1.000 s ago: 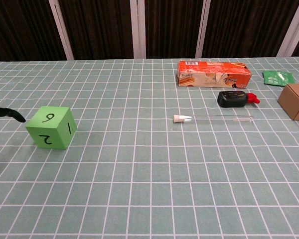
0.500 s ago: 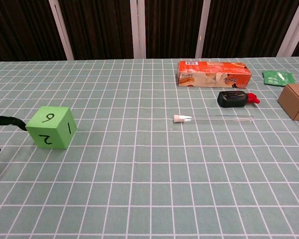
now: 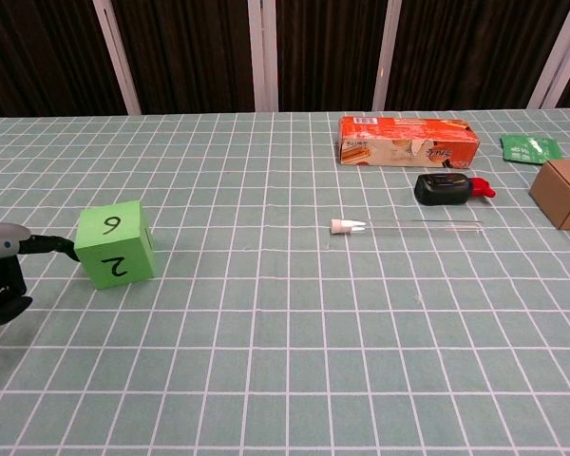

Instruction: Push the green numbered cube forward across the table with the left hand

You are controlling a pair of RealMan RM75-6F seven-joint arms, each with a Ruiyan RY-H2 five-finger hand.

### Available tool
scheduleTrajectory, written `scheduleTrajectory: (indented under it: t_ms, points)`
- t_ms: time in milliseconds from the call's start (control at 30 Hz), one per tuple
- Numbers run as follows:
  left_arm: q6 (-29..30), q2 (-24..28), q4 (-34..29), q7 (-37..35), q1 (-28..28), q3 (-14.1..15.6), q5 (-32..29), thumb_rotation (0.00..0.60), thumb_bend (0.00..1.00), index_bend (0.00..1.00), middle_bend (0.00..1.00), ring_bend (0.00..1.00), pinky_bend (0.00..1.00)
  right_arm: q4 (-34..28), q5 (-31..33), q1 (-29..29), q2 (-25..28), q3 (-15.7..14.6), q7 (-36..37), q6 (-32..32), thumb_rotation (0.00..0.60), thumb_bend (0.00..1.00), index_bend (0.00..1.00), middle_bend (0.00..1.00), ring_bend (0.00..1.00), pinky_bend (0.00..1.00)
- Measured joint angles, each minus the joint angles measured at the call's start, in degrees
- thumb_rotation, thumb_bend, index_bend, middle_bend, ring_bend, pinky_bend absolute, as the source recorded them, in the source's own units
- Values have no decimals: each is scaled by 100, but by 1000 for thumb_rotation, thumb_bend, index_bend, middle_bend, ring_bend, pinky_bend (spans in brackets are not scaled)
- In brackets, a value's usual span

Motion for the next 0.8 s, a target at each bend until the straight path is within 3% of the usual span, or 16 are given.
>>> scheduleTrajectory:
  t_ms: [800]
  points:
    - [658,-611,-424,993,-521,-243,-537,600,710,119,807,726,834,-60,75,-19,58,18,24,-33,600,45,58,0,0,0]
